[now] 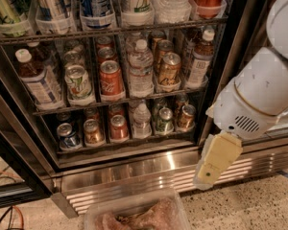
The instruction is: Pick 7up can from middle shelf of fridge
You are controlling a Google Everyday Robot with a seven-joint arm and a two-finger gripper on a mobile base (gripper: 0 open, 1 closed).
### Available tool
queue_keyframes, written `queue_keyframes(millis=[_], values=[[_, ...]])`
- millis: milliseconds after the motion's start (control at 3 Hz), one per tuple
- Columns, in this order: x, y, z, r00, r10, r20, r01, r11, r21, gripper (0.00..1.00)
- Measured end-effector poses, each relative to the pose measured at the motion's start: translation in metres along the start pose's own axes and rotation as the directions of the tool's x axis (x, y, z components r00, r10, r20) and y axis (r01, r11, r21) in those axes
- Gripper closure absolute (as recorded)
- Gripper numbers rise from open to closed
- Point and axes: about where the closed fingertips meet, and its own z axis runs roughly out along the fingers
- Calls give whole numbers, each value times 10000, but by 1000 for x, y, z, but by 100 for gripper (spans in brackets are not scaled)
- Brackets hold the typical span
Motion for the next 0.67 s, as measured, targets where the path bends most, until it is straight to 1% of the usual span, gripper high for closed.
queue_keyframes(millis=[333,667], values=[[0,0,0,10000,1,0,-1,10000,0,0],[-5,3,22,9973,627,391,-631,9980,104,0]])
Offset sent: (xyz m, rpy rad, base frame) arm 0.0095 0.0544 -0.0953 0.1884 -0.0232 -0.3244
